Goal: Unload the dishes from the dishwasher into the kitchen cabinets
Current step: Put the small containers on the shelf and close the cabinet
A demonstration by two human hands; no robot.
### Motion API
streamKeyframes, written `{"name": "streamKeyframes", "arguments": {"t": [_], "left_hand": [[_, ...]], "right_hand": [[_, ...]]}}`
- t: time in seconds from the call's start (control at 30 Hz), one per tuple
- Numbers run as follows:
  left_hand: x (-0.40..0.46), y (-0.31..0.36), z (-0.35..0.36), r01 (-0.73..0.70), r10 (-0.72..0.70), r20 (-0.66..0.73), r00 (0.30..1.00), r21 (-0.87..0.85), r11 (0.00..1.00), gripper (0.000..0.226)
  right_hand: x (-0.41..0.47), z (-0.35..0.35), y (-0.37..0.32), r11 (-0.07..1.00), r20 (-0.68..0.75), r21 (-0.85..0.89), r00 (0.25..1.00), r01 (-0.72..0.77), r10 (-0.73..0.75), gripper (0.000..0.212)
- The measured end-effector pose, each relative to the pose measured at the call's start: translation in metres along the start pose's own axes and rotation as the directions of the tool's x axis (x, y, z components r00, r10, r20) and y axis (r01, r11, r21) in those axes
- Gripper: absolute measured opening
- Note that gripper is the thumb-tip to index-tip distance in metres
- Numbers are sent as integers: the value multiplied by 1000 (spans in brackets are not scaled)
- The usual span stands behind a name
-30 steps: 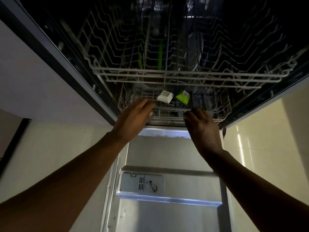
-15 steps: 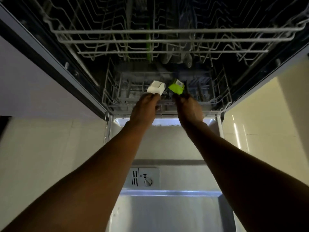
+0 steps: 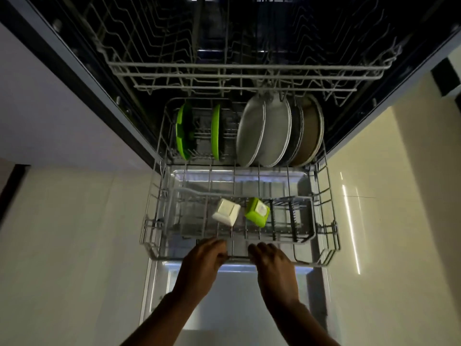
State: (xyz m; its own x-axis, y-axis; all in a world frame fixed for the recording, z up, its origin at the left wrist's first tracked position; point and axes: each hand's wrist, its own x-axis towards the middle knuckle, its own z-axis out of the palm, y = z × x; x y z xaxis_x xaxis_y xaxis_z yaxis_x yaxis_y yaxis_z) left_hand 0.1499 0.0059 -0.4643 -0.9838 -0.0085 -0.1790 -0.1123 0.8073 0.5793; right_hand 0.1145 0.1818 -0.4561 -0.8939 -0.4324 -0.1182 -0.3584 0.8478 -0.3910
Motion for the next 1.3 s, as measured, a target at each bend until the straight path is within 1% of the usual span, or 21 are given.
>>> {"name": "streamKeyframes", "arguments": {"t": [0.13, 0.27, 0.33, 0.4, 0.53, 0.6, 0.7, 0.83, 0.93, 1.03, 1.1, 1.13, 1.17, 1.2, 1.23, 1.27, 1.3], "left_hand": [[-39, 2, 11, 41, -41, 68, 997, -8, 999, 28], [-79, 9, 23, 117, -113, 163, 980, -18, 993, 22], [-99, 11, 29, 133, -127, 195, 973, -19, 991, 19], [-112, 11, 33, 128, -123, 220, 968, -4, 992, 20], [-128, 8, 35, 103, -97, 255, 962, -12, 995, 27], [-131, 11, 32, 95, -87, 269, 959, -20, 995, 24], [-134, 12, 32, 99, -95, 288, 953, -1, 995, 15], [-145, 13, 37, 75, -82, 299, 951, 35, 997, 11], [-153, 14, 43, 56, -63, 259, 964, 33, 998, 10], [-149, 13, 37, 106, -98, 264, 960, -15, 994, 17], [-139, 8, 31, 176, -141, 287, 947, -98, 980, 27], [-133, 5, 29, 213, -165, 287, 943, -144, 966, 30], [-127, 3, 28, 230, -179, 262, 948, -178, 957, 28], [-121, -1, 29, 226, -185, 210, 960, -194, 955, 22], [-115, -4, 30, 212, -186, 143, 972, -196, 957, 20], [-110, -7, 32, 195, -184, 77, 980, -181, 964, 24], [-105, -9, 34, 177, -177, 15, 984, -153, 972, 31]], "right_hand": [[-41, 8, -5, 1000, 49, -11, 999, -14, 15, 37], [-80, 13, -11, 1000, 117, -26, 993, 9, -6, 44], [-99, 18, -13, 999, 145, -37, 989, 10, -4, 47], [-114, 22, -15, 999, 146, -45, 989, 0, 6, 48], [-136, 30, -20, 998, 130, -50, 990, -45, 51, 42], [-143, 30, -23, 996, 129, -42, 988, -78, 82, 42], [-148, 31, -25, 993, 178, -45, 978, -106, 113, 45], [-155, 33, -23, 992, 238, -54, 963, -114, 124, 48], [-162, 39, -20, 991, 240, -13, 962, -130, 129, 48], [-158, 39, -17, 991, 264, 46, 958, -127, 110, 44], [-151, 36, -10, 976, 297, 151, 949, -155, 105, 29], [-146, 34, -8, 949, 313, 228, 940, -215, 138, 18], [-142, 32, -6, 913, 284, 302, 940, -273, 187, 16], [-139, 31, -4, 900, 209, 328, 951, -287, 228, 26], [-133, 33, -1, 915, 109, 303, 963, -268, 246, 39], [-127, 38, 1, 935, 34, 256, 969, -247, 247, 50], [-119, 41, 2, 949, -12, 207, 969, -238, 246, 60]]}}
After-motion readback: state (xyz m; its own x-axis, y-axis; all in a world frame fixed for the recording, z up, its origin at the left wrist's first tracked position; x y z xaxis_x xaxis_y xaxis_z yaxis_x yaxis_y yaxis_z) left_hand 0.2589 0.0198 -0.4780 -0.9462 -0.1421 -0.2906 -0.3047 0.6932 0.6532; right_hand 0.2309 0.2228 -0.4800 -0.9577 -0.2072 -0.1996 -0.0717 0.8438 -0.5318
